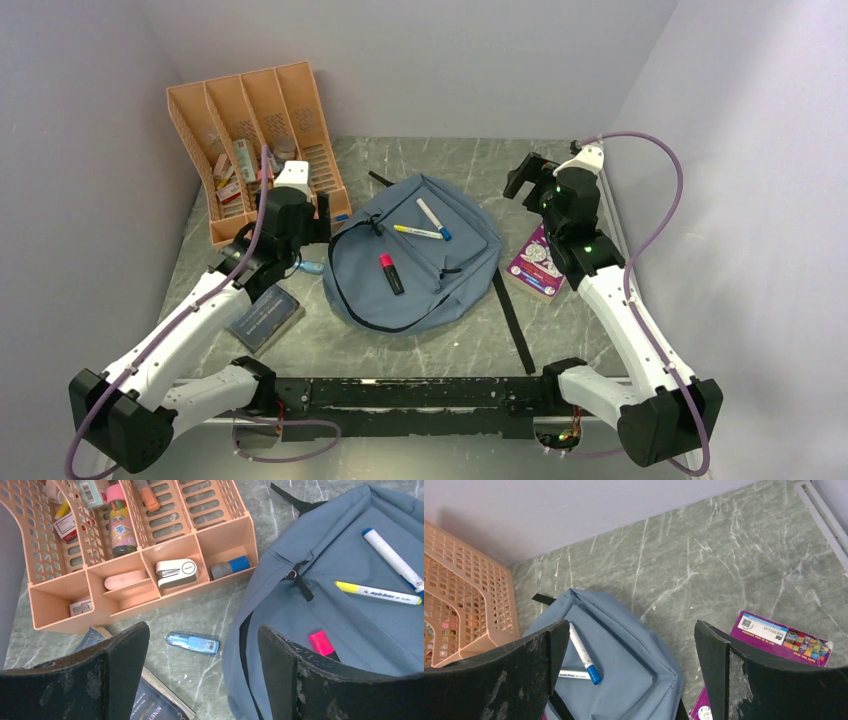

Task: Pack the student bag
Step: Pick up the stationery from the student bag.

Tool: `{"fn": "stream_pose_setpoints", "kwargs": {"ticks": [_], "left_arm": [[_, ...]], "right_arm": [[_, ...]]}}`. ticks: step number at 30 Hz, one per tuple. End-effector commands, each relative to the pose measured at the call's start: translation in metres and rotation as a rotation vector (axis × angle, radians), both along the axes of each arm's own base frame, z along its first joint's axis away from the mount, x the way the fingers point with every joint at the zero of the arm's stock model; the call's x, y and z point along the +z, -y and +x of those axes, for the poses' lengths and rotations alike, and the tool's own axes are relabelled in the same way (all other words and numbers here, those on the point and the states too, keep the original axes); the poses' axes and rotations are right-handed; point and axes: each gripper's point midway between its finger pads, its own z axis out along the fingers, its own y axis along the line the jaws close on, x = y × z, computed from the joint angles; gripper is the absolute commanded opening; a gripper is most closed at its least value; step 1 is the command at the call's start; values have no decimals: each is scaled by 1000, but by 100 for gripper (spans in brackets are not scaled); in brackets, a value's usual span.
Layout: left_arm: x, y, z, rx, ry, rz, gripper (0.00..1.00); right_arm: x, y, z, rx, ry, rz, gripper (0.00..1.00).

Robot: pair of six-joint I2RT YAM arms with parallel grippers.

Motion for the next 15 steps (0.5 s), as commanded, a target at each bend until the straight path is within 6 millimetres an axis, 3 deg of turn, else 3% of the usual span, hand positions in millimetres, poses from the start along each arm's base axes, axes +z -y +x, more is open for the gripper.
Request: {"fn": "stream_pose_setpoints", "kwargs": {"ticks": [1, 9, 15], "left_arm": [[25, 1, 12, -2, 74, -97, 84], [22, -9, 19, 51, 70, -154, 84], [21, -18, 20, 98, 66, -176, 94]], "right_arm": [[6, 2, 3, -6, 46, 21, 100], [6, 6, 8, -55, 56, 68, 100], [-4, -5, 10, -25, 27, 138, 100]]}}
